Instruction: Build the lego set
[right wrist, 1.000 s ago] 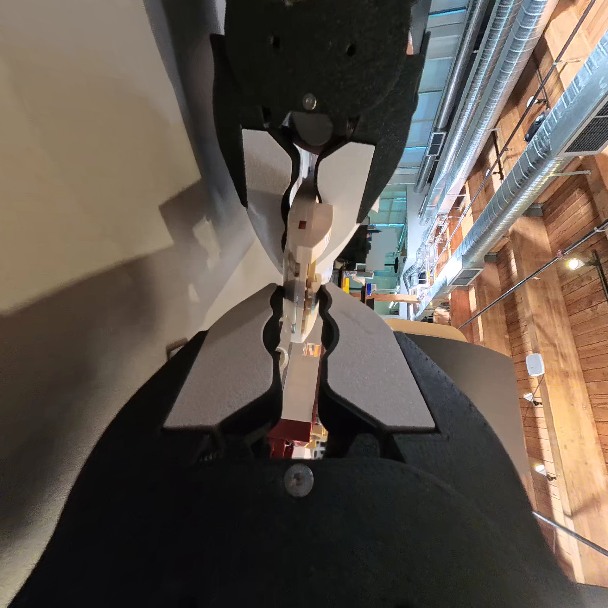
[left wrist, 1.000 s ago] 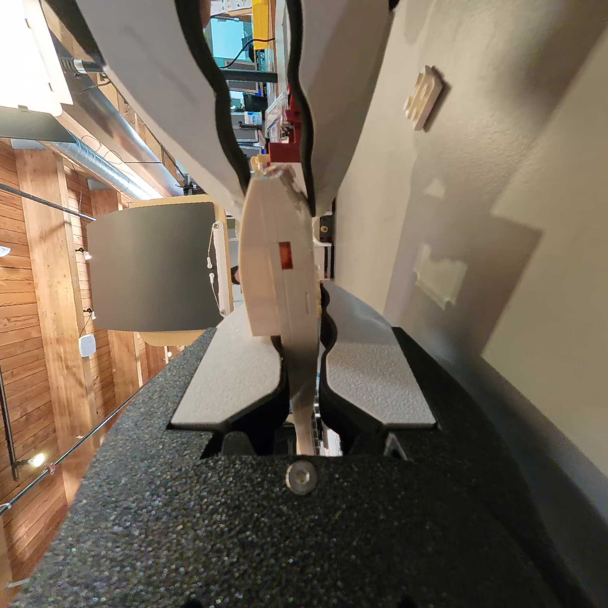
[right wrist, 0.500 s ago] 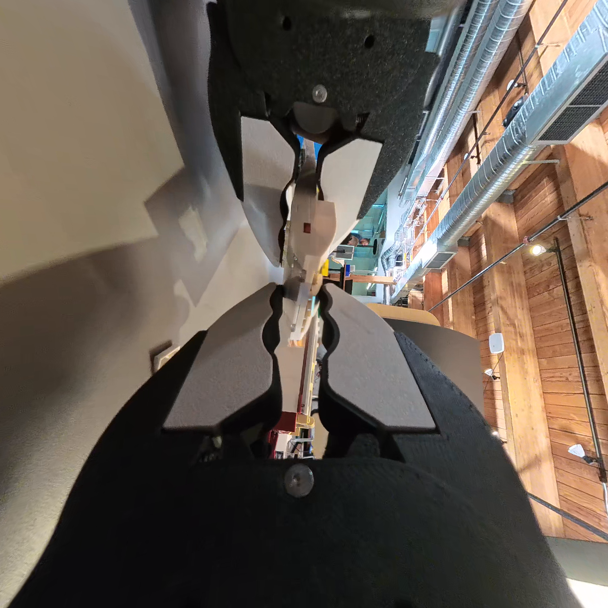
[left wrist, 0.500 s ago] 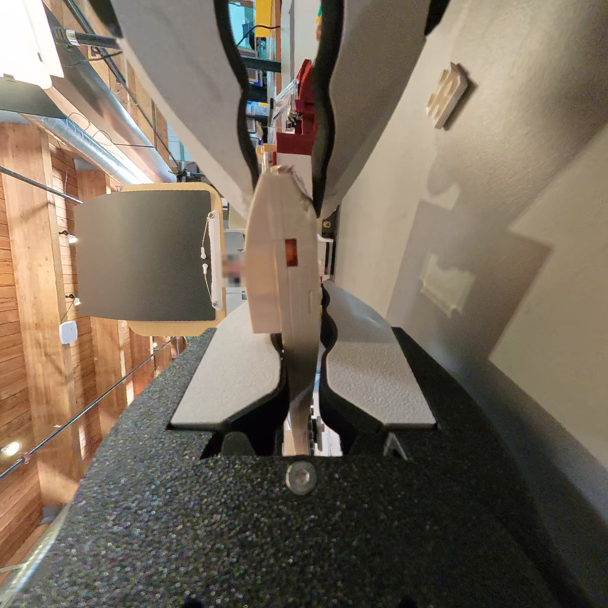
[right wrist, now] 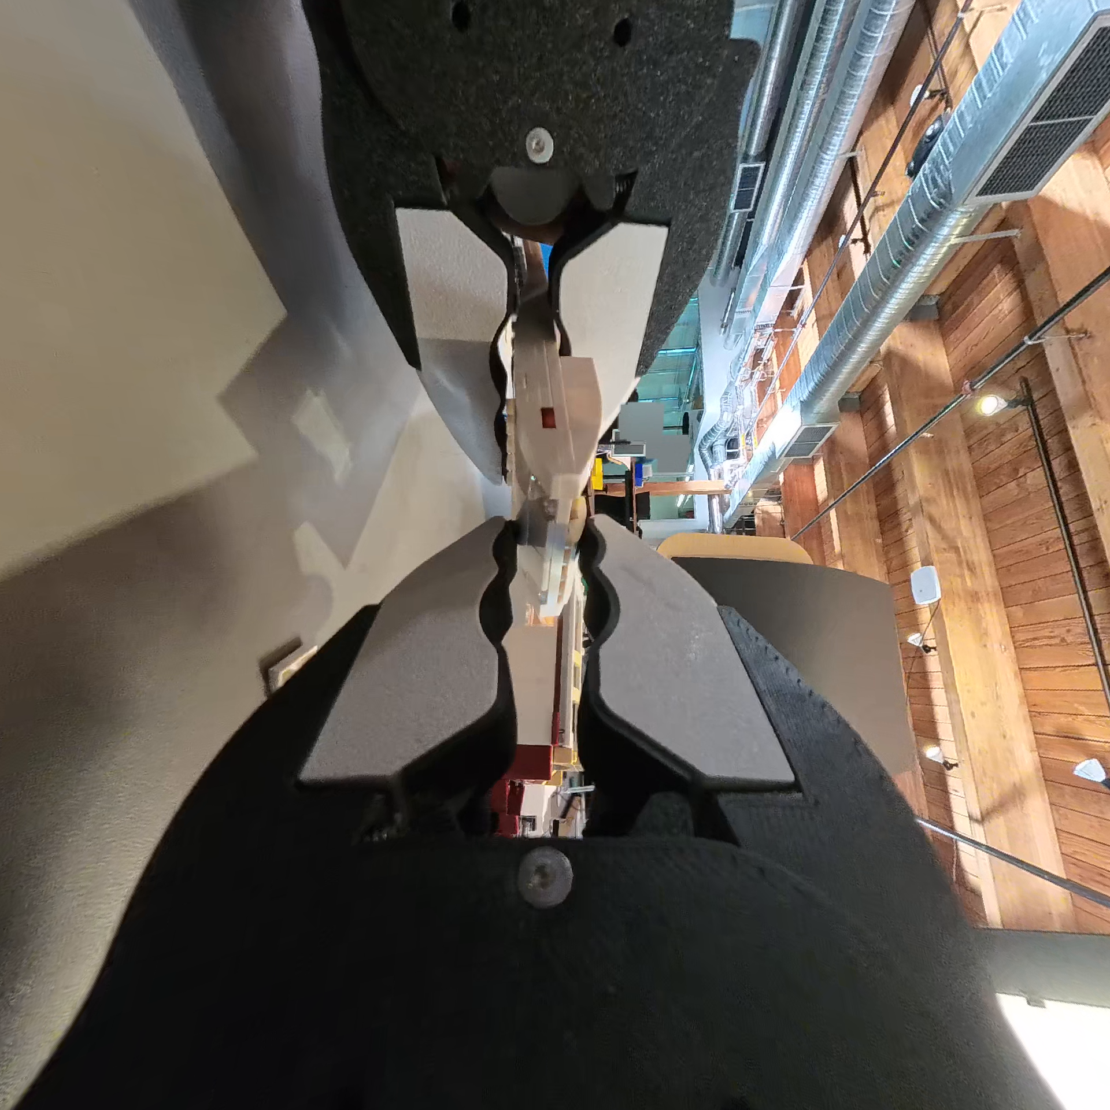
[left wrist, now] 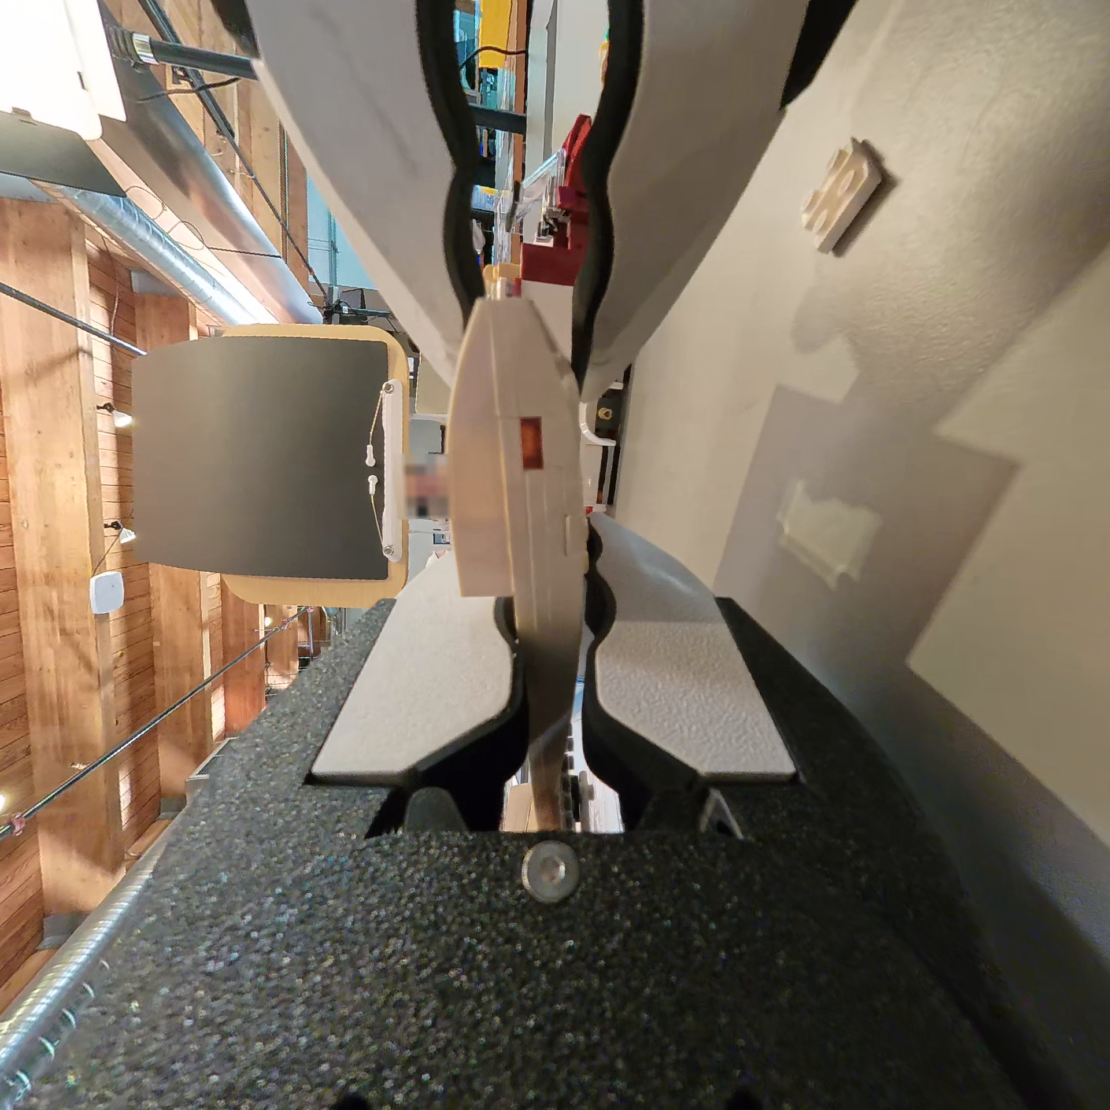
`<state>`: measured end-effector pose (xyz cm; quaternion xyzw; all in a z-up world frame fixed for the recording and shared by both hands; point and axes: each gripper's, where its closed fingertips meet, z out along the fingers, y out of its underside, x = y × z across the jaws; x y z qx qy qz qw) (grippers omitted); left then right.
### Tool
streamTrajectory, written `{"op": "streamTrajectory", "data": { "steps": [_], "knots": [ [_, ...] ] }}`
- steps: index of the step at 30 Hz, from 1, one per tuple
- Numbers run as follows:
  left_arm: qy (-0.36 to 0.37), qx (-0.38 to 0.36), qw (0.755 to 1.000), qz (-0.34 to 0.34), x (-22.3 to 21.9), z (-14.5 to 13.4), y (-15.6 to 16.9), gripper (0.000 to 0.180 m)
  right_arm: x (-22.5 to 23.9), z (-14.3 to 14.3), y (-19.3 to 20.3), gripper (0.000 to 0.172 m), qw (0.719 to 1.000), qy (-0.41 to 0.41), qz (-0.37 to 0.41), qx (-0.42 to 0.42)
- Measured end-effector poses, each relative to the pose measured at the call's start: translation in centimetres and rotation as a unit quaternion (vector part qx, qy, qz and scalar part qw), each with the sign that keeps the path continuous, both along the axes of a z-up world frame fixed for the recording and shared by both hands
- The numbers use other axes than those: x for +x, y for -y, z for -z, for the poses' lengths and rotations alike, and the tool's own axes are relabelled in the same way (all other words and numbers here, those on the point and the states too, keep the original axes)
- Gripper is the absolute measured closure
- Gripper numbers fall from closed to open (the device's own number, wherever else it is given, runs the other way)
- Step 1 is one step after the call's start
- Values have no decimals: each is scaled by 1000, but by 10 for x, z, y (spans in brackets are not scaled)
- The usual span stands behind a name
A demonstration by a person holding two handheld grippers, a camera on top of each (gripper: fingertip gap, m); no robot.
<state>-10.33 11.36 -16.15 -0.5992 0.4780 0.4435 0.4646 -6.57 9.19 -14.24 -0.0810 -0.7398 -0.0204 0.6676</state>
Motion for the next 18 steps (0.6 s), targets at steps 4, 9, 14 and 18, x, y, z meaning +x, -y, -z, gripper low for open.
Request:
{"op": "streamTrajectory", "data": {
  "steps": [4,9,14,18],
  "knots": [
    [-3,-1,1000,-1,0,1,0,165,0,1,0,151,1000,6,-1,17],
    [-6,1,1000,-1,0,1,0,164,1,2,-1,151,999,5,-1,34],
    [-1,5,1000,3,1,0,1,166,0,-4,-1,149,999,-29,-1,29],
    [-1,4,1000,4,0,0,1,165,4,-3,0,139,999,-30,-16,23]
  ]
}}
